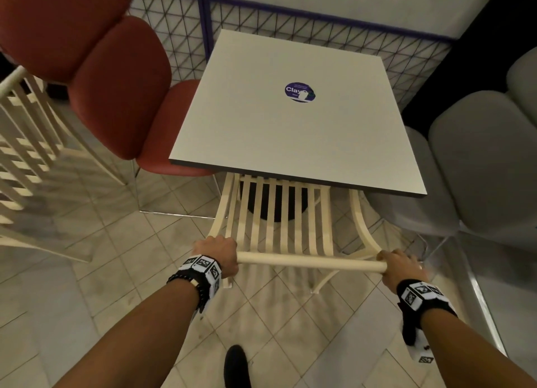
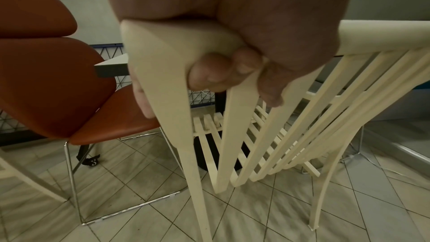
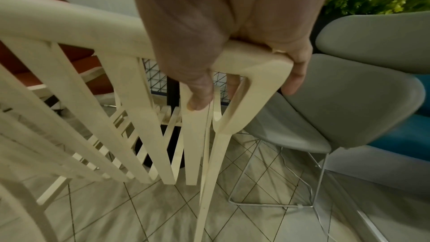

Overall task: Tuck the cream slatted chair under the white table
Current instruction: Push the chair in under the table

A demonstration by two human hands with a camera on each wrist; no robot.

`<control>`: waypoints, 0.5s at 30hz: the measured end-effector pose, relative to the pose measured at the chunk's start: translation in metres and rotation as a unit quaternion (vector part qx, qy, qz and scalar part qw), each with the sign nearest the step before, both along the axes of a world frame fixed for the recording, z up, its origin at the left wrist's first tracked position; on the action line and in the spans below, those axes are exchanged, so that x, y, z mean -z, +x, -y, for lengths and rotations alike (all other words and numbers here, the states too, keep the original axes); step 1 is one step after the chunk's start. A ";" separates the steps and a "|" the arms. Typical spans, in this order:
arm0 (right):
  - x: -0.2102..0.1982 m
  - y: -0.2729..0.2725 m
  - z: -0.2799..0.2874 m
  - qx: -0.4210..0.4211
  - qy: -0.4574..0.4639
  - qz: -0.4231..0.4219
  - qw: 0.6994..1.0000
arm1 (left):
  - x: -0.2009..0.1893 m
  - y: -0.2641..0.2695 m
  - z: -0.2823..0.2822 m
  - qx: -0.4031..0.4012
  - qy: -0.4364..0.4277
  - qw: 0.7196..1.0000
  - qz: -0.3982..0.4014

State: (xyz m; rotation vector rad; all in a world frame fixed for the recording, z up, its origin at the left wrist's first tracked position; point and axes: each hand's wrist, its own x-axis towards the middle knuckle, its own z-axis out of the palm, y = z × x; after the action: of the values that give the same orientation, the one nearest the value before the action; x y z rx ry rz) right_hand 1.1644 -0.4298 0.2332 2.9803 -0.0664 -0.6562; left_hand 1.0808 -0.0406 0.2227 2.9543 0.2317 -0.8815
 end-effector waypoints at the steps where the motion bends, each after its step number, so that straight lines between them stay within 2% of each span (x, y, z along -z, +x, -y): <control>1: 0.000 0.000 -0.001 0.006 -0.003 -0.004 1.000 | 0.001 0.000 0.000 0.000 0.000 1.000 0.001; 7: -0.010 -0.003 -0.010 0.024 -0.022 -0.015 0.999 | 0.001 -0.001 -0.002 0.003 0.003 1.000 0.004; 15: 0.006 -0.050 -0.022 0.028 -0.025 -0.014 0.999 | 0.003 -0.029 -0.029 0.023 0.010 1.000 -0.008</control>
State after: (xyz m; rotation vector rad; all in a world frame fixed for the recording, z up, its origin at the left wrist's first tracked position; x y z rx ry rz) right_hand 1.1143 -0.4078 0.2276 2.9295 -0.1631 -0.6913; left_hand 1.0523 -0.0114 0.2200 2.9837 0.1763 -0.9147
